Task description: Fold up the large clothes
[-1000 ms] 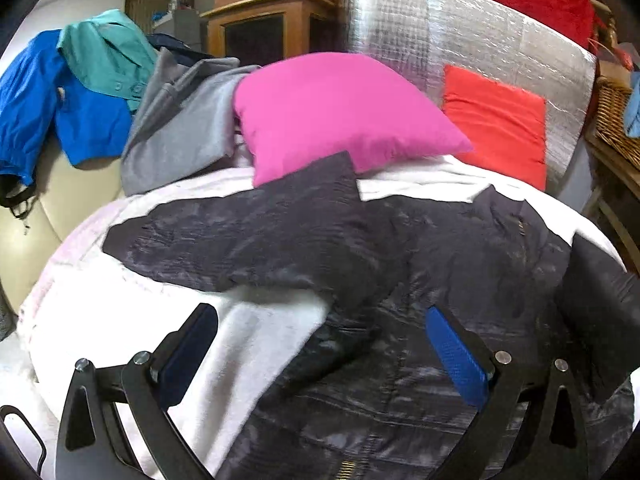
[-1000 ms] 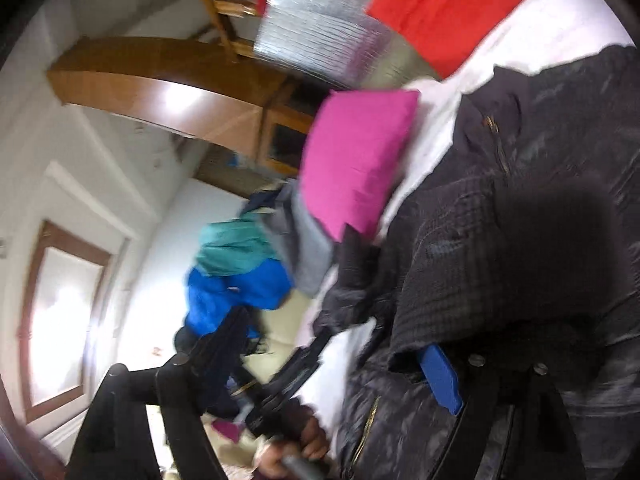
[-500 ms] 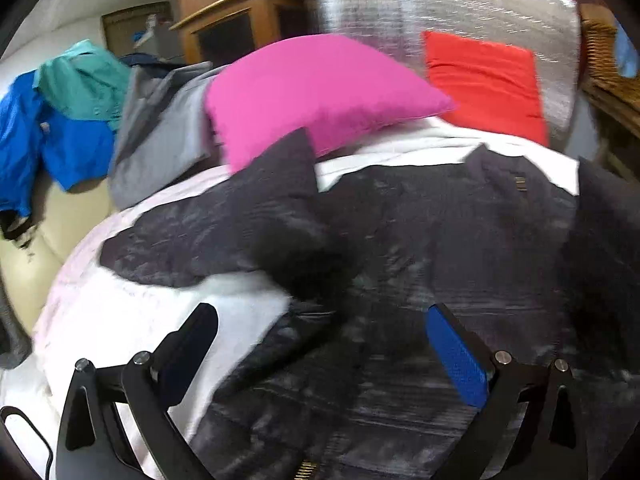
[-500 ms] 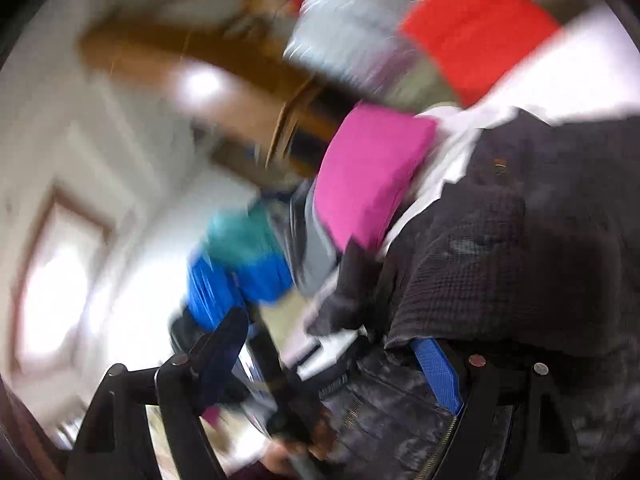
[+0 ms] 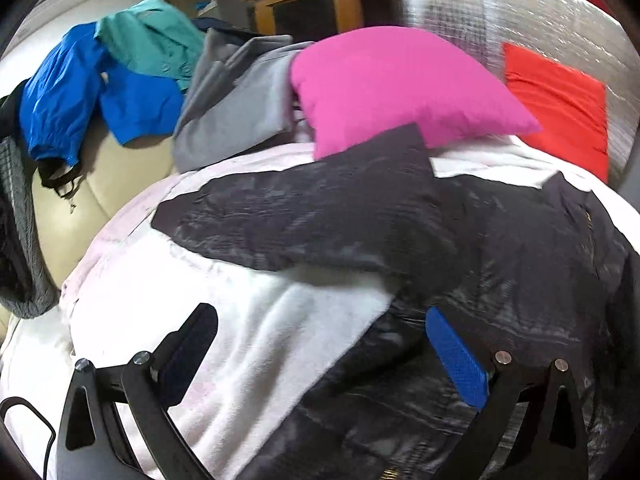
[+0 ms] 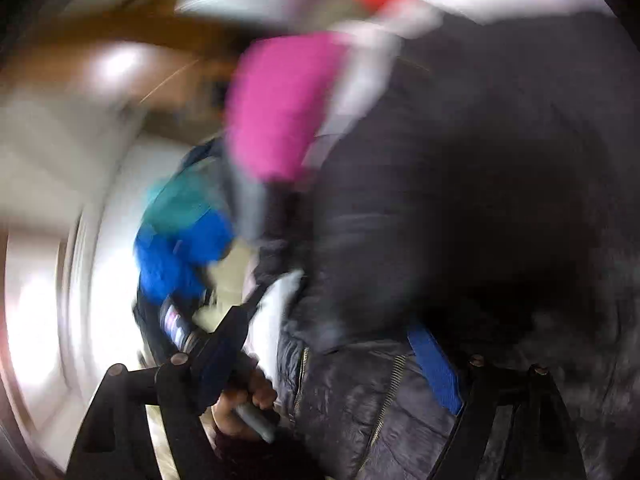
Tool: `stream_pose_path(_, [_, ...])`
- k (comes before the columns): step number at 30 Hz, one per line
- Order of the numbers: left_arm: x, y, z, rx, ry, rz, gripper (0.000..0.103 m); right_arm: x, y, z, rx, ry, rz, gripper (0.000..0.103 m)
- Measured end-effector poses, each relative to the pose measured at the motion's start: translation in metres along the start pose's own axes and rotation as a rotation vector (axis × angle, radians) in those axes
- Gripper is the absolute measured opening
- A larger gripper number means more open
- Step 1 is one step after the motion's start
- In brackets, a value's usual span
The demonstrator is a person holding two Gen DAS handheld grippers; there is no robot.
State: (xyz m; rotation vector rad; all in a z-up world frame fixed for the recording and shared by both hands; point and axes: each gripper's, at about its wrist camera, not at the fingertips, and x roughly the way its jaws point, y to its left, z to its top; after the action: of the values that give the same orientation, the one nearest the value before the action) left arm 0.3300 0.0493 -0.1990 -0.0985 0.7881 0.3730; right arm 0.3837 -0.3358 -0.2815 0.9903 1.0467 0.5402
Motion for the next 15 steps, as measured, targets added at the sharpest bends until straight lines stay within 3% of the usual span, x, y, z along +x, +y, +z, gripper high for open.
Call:
stream_pose_path(4, [0.002,0.019,0.003,-0.025,-0.005,0.020,0.103,-0.011,-0.010,0.008,0.066,-0.173,-0.001,0.084])
stream_pose_path(9, [0.005,0.035,0.005,-0.048,0.006,0.023,0.103,0.013,0.010,-0.001,0.045,-0.197,0.129,0.085])
stream_pose_path(11, [0.005,0.041,0.006,-0.059,0.005,0.024,0.103,0.014,0.056,-0.013,-0.142,-0.213,0.215,0.085])
stream_pose_path(13, [0.005,0.048,0.006,-0.072,0.005,0.026,0.103,0.007,0.103,-0.034,-0.341,-0.204,0.355,0.085])
stream_pose_path(15, [0.004,0.051,0.006,-0.082,0.005,0.026,0.103,-0.006,0.126,-0.050,-0.473,-0.265,0.344,0.084])
